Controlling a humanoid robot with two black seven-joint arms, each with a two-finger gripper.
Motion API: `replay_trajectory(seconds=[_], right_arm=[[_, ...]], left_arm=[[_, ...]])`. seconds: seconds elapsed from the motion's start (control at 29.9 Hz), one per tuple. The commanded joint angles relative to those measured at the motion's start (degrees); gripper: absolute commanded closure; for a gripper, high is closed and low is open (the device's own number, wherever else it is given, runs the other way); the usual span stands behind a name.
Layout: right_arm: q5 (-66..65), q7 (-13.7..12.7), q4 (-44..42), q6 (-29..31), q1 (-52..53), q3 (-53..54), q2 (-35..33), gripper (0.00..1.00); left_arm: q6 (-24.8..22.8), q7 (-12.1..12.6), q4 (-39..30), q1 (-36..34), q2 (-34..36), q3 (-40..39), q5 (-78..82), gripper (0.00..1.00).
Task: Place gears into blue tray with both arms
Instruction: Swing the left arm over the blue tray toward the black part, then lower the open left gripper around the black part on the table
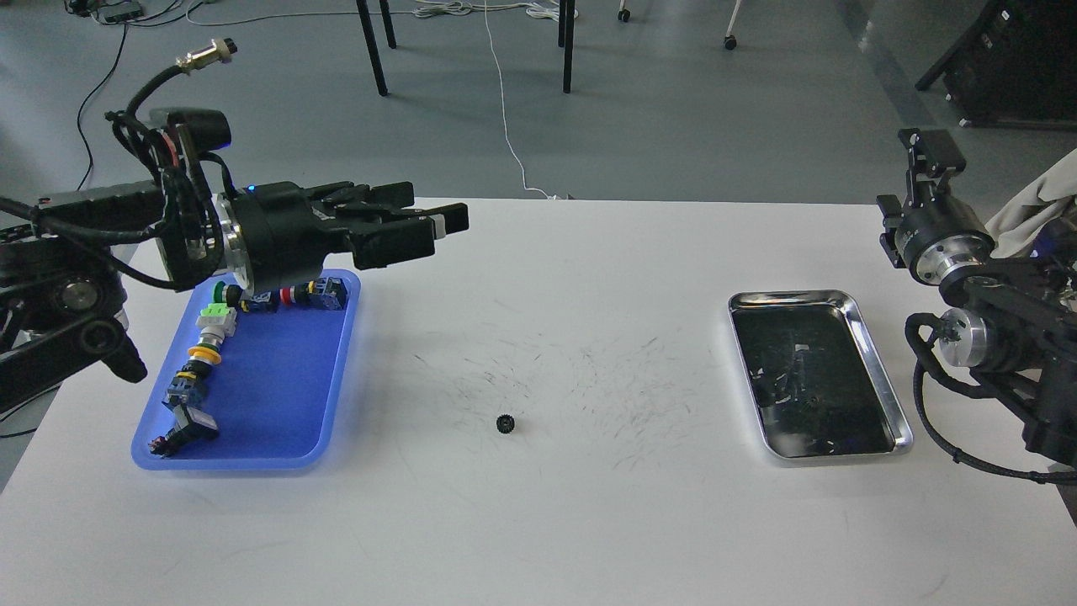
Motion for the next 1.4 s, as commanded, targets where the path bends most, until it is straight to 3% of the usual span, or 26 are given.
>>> replay_trajectory(seconds=[0.0, 0.1, 0.33, 0.43, 0.87, 1.07, 1.27, 1.37], right_arm=[[3.21, -4.07, 0.33, 0.12, -1.16, 4.96, 0.37, 0.04], [3.48, -5.58, 0.24, 0.12, -1.52, 7.26, 1.16, 0.04], [3.48, -5.67, 0.24, 0.12, -1.52, 10.34, 1.34, 0.04], [3.48, -5.67, 0.33, 0.03, -1.43, 10.69, 1.6, 0.04], [-3.19, -5.23, -0.19, 0.21, -0.2, 12.89, 1.78, 0.02], [-3.73, -5.14, 0.06, 0.12, -0.02, 12.8, 1.78, 0.02], [-4.95, -5.4, -0.02, 0.12, 1.12, 12.71, 1.17, 0.02], [-5.75, -5.4, 0.07, 0.12, 1.21, 12.19, 1.25, 0.02]], left_arm=[[0.16, -5.31, 0.45, 0.24, -1.34, 1.5, 7.29, 0.02], [1.13, -5.67, 2.21, 1.2, -3.45, 2.72, 15.98, 0.02], [10.44, -5.67, 5.2, 3.49, -6.18, 7.38, 33.05, 0.05], [11.32, -5.58, 5.11, 4.63, -6.89, 10.19, 35.95, 0.05], [17.3, -6.02, 17.76, 9.03, -17.42, 10.46, 37.19, 0.04], [17.83, -7.25, 22.86, 11.14, -19.72, 10.55, 37.37, 0.04], [24.94, -9.09, 29.19, 14.47, -24.2, 10.55, 41.23, 0.04], [25.74, -9.1, 29.55, 16.05, -24.29, 10.55, 41.52, 0.04]])
